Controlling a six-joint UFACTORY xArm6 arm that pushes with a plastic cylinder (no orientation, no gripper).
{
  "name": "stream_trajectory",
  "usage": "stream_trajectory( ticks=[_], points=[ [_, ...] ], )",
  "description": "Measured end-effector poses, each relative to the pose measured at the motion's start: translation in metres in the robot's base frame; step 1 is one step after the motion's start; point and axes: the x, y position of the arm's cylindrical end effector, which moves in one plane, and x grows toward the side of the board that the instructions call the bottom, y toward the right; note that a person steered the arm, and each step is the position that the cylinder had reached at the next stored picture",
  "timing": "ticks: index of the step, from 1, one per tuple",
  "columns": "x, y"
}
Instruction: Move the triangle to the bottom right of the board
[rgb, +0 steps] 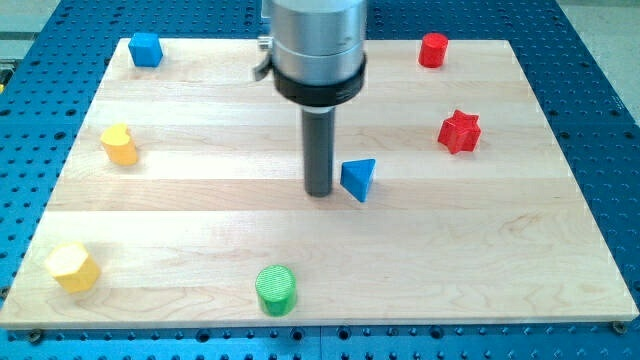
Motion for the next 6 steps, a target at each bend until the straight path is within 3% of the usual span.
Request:
stream_trajectory(
  ticks=[2, 3, 4, 6],
  points=[
    [-0.001, 0.106],
    [-0.02, 0.114],
    [-0.008, 0.163],
    [0.073, 0.188]
  ],
)
